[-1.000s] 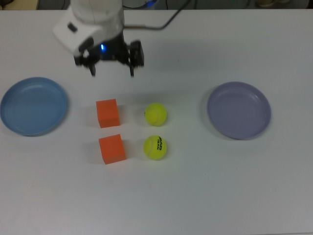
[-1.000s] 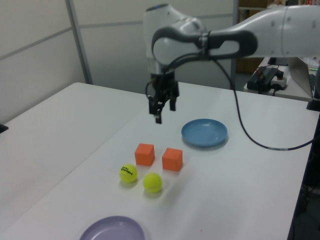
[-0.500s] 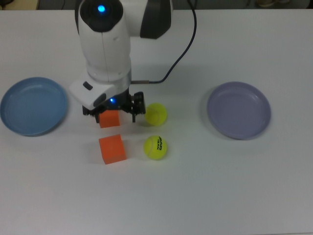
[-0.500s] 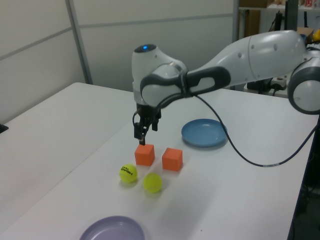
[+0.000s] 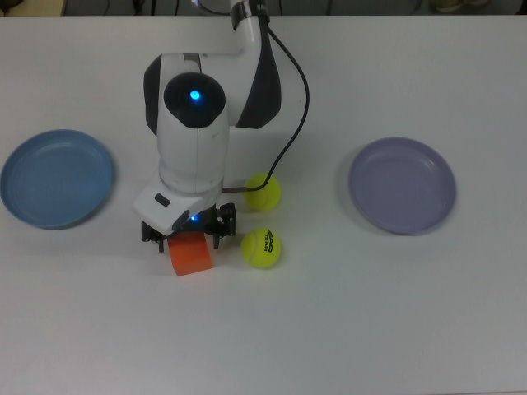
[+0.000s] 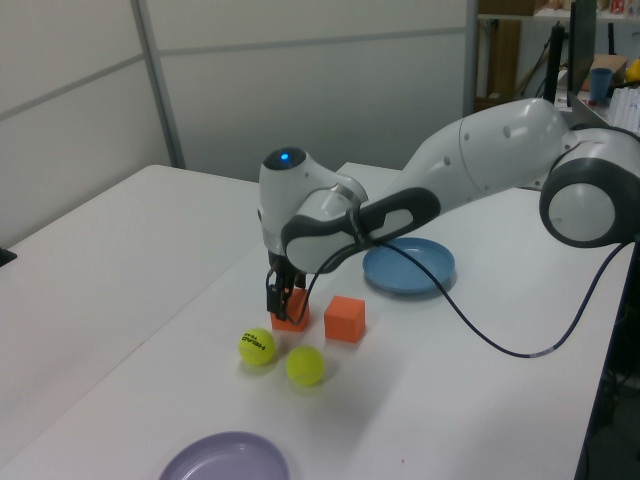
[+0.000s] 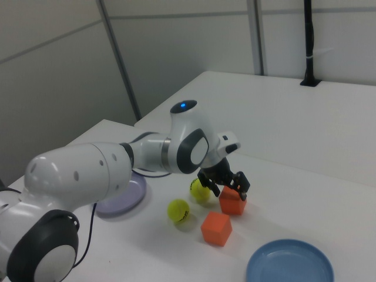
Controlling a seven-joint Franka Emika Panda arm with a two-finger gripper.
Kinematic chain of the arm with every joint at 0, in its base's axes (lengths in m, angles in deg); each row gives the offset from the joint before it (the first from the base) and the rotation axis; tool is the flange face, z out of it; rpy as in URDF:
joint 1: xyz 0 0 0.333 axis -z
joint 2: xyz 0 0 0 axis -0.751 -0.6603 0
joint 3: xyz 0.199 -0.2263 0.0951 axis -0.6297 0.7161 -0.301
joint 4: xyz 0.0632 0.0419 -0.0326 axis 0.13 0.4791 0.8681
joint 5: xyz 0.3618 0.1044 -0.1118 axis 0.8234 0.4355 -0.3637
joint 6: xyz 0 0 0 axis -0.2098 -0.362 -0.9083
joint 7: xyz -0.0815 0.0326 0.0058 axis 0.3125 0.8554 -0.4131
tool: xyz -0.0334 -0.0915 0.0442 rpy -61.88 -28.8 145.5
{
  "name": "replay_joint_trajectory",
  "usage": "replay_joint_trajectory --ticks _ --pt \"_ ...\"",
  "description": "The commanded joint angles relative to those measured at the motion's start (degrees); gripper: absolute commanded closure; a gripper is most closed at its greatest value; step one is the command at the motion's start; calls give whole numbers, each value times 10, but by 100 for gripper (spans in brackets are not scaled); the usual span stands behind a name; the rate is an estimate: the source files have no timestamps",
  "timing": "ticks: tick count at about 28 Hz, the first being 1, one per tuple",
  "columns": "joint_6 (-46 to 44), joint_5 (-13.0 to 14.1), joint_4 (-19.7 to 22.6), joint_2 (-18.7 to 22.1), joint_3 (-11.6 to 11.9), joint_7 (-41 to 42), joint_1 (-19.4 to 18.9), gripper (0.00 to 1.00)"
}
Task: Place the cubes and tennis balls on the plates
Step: 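Lower the gripper onto the first orange cube and close it, then lift the orange cube and carry it over the blue plate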
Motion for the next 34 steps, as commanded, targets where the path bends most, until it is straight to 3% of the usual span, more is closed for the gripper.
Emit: replay_joint_trajectory --ticks 1,2,3,4,5,7,15,16,22,27,34 --pt "19 -31 2 -11 4 -14 -4 3" --pt "21 -35 2 -13 4 -14 -4 9" --pt "22 -37 2 -14 4 -14 -4 21" --pt "22 -39 2 -14 4 -14 -4 38" --pt "22 -37 2 -14 3 -14 -4 77" --pt "22 -36 1 -14 3 -14 -4 98" --pt "10 -27 -2 32 3 -20 -2 100" --pt "-26 -27 1 55 4 -19 5 100" --pt "-195 -27 -2 108 11 9 35 100" --pt "-240 -37 -4 111 18 14 63 99" --pt "-234 -36 0 93 54 38 81 85"
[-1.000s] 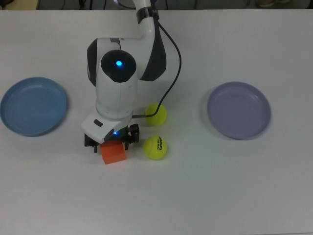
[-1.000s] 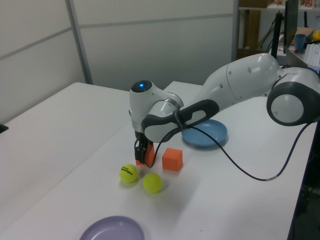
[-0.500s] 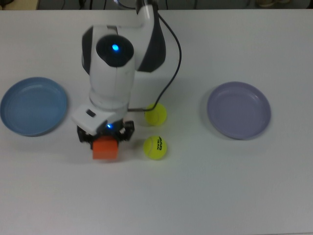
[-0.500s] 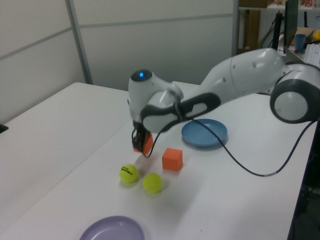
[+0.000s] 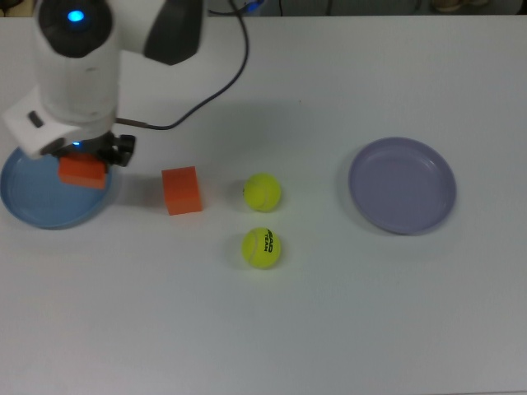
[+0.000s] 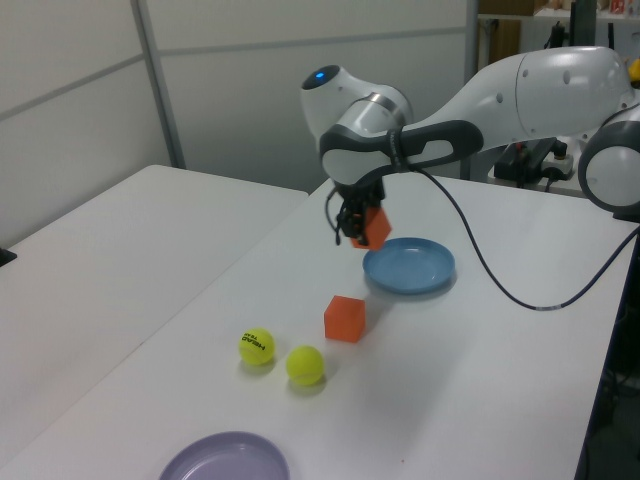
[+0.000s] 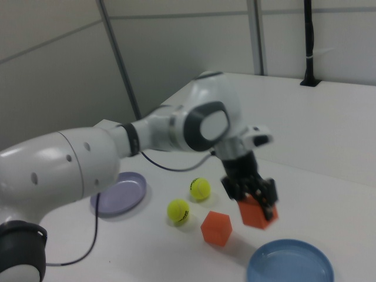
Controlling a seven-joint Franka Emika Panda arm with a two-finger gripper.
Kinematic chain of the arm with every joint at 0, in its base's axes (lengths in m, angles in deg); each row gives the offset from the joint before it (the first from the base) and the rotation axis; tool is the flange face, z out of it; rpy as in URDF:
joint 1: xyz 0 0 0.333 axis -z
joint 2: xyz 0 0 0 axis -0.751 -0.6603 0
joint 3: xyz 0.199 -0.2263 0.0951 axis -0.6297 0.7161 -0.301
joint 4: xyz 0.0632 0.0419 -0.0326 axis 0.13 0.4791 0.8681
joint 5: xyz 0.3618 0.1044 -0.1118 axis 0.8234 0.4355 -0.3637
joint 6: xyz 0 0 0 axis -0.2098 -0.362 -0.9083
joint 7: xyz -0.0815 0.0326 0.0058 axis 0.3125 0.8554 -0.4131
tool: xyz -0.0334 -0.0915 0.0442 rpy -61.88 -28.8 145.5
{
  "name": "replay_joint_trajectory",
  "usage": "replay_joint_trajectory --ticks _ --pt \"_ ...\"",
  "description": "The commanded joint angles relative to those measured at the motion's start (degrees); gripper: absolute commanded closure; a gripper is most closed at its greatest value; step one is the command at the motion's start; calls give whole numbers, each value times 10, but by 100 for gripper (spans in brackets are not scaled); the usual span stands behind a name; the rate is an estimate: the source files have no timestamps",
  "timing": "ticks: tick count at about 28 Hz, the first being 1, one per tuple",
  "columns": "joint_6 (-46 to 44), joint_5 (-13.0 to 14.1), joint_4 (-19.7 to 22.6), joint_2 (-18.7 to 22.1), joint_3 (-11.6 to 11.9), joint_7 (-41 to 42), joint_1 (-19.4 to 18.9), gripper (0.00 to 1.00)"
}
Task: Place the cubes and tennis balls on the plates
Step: 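Lift the orange cube and carry it over the blue plate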
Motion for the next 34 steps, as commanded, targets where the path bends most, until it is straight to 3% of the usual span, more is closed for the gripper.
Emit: replay_joint_trajectory --ticks 1,5,7,8,10,22,27,29,34 --pt "7 -4 16 -15 26 19 1 82" --pt "11 -8 17 -40 27 19 3 79" --pt "24 -8 17 -46 27 18 8 69" --pt "41 -6 18 -50 27 15 10 40" --pt "51 -3 20 -52 27 11 11 0" --pt "52 2 16 -36 23 29 12 0" --pt "48 41 16 -2 19 41 9 0" --pt "46 65 16 12 7 48 4 0" --pt "18 65 17 17 -49 43 -6 0"
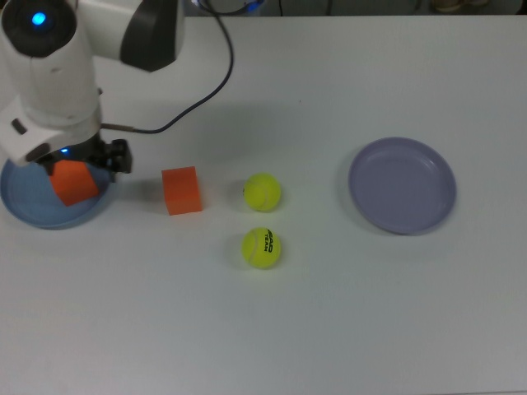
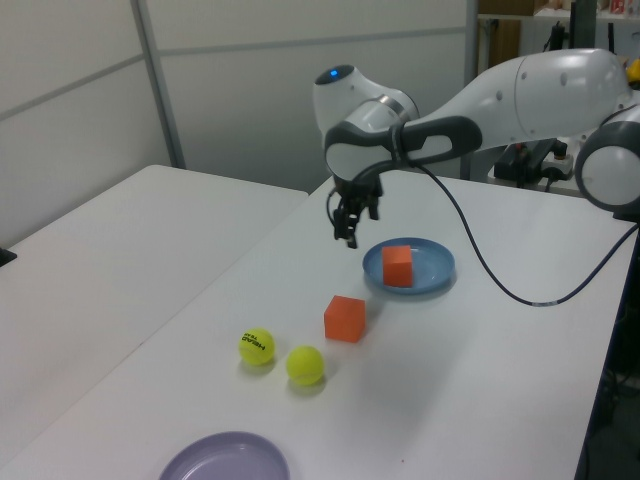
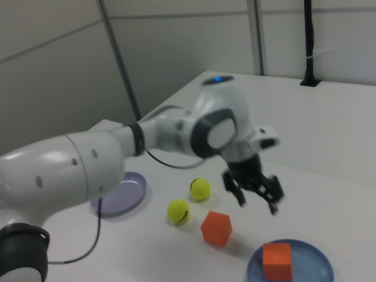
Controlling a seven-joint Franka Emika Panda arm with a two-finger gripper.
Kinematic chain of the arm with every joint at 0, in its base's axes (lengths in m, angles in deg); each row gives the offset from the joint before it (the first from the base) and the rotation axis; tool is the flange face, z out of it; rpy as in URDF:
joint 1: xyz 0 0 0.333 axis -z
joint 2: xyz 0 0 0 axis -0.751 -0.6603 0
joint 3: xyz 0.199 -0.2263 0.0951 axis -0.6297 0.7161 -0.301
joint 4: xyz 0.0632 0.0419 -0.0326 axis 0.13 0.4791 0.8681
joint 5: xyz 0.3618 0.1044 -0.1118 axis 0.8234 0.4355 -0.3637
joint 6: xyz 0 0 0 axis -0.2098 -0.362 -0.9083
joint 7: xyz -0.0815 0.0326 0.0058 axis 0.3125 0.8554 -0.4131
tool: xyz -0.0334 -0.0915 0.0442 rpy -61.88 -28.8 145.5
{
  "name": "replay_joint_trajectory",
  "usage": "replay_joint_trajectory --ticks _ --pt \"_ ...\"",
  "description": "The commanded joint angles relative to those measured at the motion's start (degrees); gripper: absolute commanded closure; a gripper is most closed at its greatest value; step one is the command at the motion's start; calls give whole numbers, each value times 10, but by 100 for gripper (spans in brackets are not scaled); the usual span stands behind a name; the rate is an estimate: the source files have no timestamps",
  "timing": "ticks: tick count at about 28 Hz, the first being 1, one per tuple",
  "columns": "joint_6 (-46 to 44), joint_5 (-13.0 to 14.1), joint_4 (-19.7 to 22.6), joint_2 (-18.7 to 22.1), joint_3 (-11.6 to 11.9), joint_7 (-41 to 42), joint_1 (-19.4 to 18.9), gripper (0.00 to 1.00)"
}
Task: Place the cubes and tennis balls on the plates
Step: 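Lift the orange cube and carry it over the blue plate, then lower the gripper onto the second orange cube and grasp it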
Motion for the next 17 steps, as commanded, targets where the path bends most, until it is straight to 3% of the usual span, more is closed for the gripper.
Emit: replay_joint_trajectory --ticks 1,10,17 --pt "-35 5 17 17 -44 4 -17 0" --pt "-92 -6 35 3 -47 -3 -65 0" --pt "-83 -47 45 -31 -47 -25 -74 0"
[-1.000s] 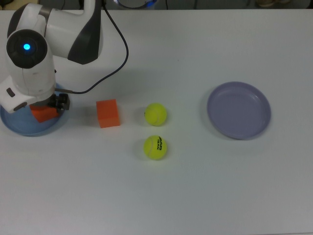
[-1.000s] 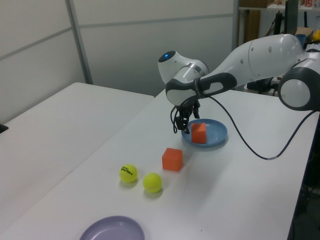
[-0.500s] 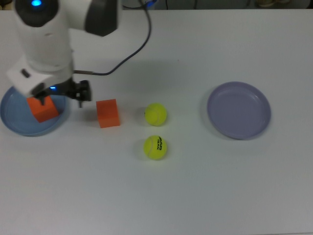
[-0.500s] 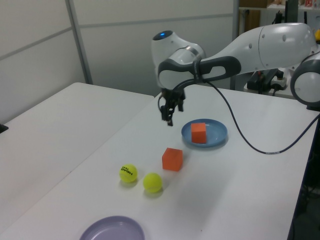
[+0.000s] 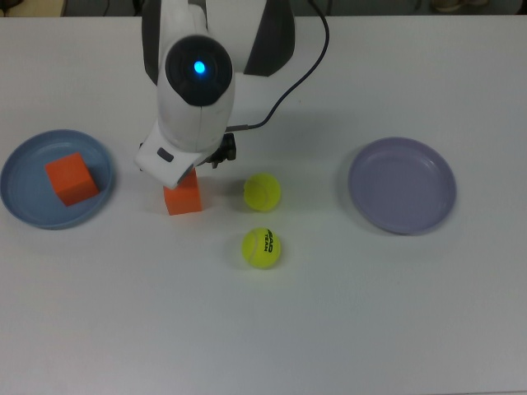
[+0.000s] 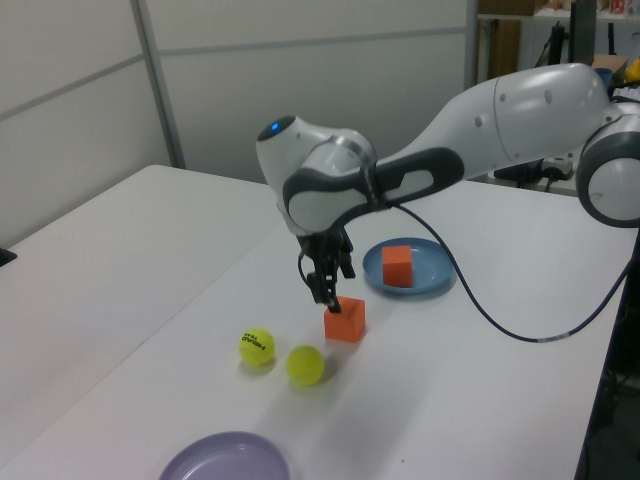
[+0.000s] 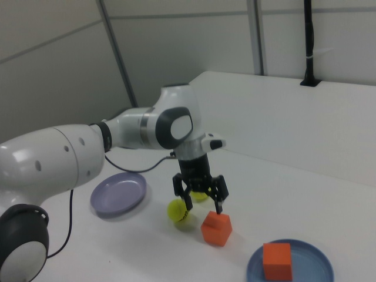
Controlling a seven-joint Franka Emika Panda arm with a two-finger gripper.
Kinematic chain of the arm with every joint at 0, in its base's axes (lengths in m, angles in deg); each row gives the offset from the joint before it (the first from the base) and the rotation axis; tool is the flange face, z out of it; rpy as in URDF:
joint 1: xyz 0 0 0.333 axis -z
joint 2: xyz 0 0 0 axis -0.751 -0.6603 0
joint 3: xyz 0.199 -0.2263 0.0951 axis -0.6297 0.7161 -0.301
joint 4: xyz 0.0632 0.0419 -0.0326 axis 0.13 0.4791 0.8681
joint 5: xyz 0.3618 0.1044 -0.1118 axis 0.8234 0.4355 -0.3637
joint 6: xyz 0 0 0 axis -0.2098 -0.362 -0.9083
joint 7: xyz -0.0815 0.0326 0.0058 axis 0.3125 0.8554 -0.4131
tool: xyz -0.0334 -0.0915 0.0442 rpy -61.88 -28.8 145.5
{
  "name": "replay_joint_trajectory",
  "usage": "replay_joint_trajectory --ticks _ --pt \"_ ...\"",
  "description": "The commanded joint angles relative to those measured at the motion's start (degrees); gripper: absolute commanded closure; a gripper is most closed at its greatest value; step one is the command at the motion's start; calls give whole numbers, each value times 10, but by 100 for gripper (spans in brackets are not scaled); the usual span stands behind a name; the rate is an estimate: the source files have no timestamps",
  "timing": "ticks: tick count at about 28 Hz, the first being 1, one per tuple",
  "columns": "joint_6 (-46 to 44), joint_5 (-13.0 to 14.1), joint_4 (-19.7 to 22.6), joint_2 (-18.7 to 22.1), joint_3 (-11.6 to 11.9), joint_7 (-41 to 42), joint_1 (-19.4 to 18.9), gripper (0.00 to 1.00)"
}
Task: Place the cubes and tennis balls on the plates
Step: 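Lower the gripper onto the second orange cube and grasp it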
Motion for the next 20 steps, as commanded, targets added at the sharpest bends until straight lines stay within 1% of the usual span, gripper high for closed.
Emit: replay_joint_trajectory --ticks 1,4,8,9,10,11,13,14,17,20 --pt "7 -35 5 -22 3 -25 -2 0" --pt "26 -50 7 -33 3 -35 -8 0" --pt "30 -60 7 -44 3 -41 -10 0" --pt "30 -63 7 -46 3 -42 -10 5" --pt "30 -64 7 -46 3 -41 -10 19" --pt "31 -64 7 -46 3 -41 -10 38" --pt "34 -57 6 -46 2 -41 -10 81" --pt "40 -55 5 -46 2 -42 -11 100" --pt "41 -53 1 -45 2 -43 -22 100" --pt "41 -52 -6 -40 2 -44 -25 100"
